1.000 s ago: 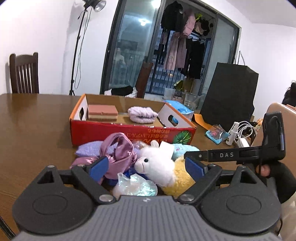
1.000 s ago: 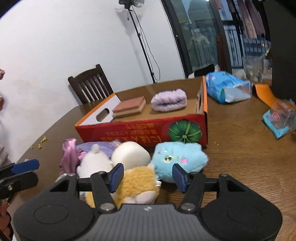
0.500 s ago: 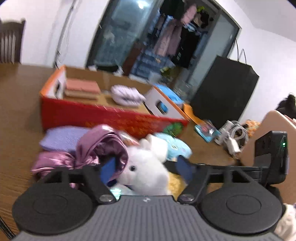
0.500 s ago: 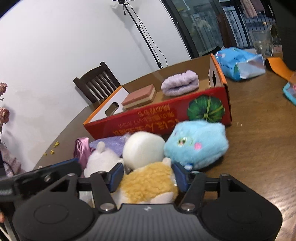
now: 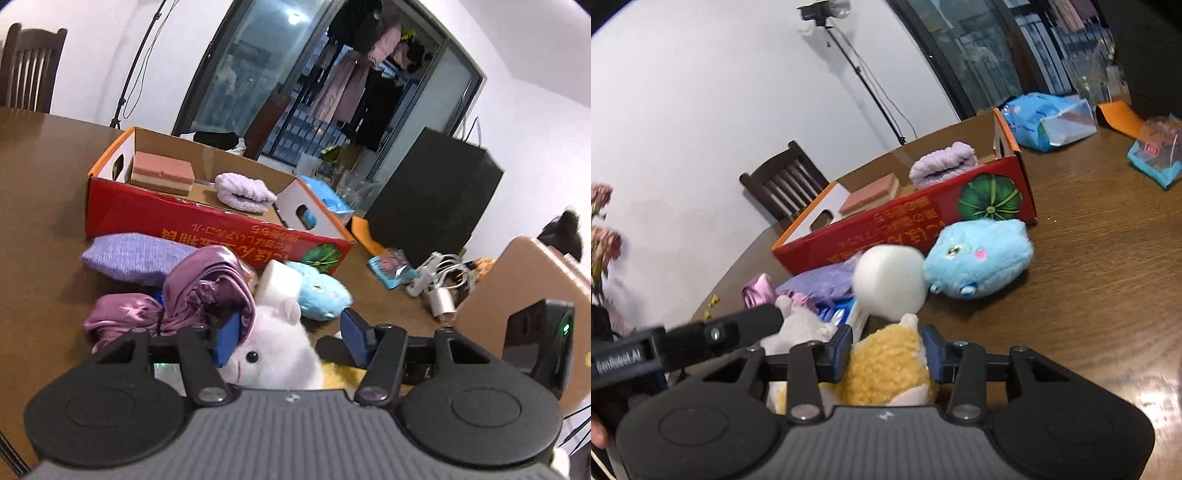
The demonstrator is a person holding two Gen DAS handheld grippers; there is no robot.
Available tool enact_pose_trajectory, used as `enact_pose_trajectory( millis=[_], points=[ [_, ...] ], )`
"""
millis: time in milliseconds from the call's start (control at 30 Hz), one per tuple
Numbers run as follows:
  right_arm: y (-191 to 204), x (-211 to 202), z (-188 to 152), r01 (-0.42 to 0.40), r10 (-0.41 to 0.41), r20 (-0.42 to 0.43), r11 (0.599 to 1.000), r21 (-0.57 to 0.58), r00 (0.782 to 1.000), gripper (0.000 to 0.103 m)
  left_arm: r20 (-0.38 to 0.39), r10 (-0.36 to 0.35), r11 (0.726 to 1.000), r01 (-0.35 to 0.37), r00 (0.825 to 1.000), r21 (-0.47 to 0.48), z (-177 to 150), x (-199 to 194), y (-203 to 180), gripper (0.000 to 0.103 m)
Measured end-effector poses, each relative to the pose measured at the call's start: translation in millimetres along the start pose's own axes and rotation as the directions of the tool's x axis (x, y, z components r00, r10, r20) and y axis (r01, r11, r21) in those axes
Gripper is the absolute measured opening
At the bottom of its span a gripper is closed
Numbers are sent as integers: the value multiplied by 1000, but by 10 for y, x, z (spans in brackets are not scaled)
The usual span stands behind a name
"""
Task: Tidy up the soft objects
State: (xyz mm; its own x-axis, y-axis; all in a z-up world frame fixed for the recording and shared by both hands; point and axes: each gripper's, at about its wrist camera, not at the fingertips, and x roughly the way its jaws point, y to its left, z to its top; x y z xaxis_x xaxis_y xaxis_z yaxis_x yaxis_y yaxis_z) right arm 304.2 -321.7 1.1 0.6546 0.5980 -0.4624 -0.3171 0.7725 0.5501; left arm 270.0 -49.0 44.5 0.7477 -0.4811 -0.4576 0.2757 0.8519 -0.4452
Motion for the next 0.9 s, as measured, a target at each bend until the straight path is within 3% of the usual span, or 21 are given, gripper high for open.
enact_pose_trajectory(
  millis=[133,200,300,367,500,600,733,900],
  points=[
    [82,-162,-134,14,-14,-3,999,-29,1000,41,7,-16,1000,16,1000,21,-152,-222,-123,64],
    [72,-215,-188,29,-29,-6,999,-33,1000,45,-17,-41,999,41,999,20,-249,-271,-160,75],
    [78,-433,-268,83,-82,52,996,-29,995,48,-25,-53,997,54,998,57,-388,-366,-201,80],
    [60,-626,-325,93,-92,91,996,-6,992,55,-17,-57,995,58,998,79,-473,-441,-203,85],
    [-8,-858,-455,93,-99,115,994,55,988,58,-52,-68,993,73,996,90,-595,-399,-187,87],
    [-29,-852,-558,47,-56,96,995,90,994,58,-59,-55,995,60,997,77,-623,-310,-165,87],
    [-29,-737,-650,47,-56,77,993,106,995,61,-49,-20,999,22,999,43,-596,-199,-74,88],
    [-99,-583,-581,18,-26,63,992,128,998,66,-30,14,1000,-14,999,24,-468,-125,-22,92]
  ],
)
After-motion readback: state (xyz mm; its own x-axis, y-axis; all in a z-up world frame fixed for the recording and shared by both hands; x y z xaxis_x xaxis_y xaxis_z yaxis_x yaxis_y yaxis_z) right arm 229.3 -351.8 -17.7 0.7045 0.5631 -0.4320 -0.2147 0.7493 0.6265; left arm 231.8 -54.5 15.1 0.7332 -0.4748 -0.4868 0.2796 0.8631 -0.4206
